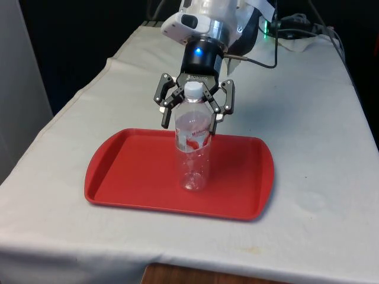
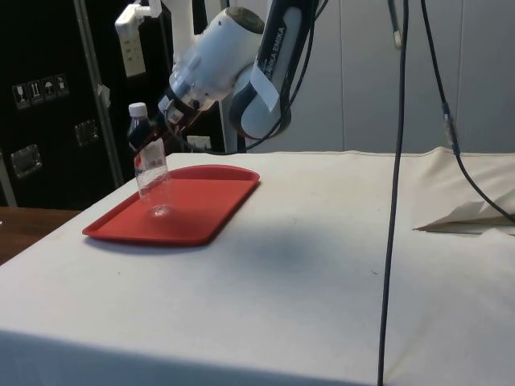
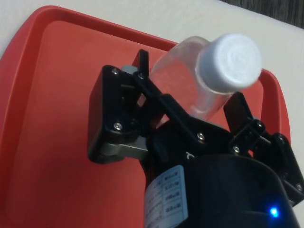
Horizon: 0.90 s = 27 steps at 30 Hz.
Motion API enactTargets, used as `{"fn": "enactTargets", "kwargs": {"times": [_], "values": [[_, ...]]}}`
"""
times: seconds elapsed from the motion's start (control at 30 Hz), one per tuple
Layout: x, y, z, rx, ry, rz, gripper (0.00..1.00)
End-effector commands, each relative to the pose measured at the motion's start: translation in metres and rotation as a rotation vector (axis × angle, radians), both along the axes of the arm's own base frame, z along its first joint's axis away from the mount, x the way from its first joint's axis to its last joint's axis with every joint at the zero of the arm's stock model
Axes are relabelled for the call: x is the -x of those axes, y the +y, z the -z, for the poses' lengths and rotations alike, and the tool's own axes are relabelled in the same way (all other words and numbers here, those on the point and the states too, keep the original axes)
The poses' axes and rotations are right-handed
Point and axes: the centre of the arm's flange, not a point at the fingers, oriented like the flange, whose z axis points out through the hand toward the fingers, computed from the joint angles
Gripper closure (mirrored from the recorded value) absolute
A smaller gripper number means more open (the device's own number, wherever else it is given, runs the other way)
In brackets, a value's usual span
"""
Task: Place the bottle upright on the tray.
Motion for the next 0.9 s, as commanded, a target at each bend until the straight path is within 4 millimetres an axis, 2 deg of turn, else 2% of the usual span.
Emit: {"fn": "enactTargets", "kwargs": {"times": [0.0, 0.6, 0.8, 0.87], "values": [[0.0, 0.0, 0.001, -0.002, 0.0, 0.0, 0.0], [0.0, 0.001, 0.001, 0.001, 0.002, -0.001, 0.0], [-0.002, 0.0, -0.003, 0.002, -0.005, 0.0, 0.0], [-0.002, 0.0, -0.011, -0.001, -0.006, 0.003, 0.0]]}}
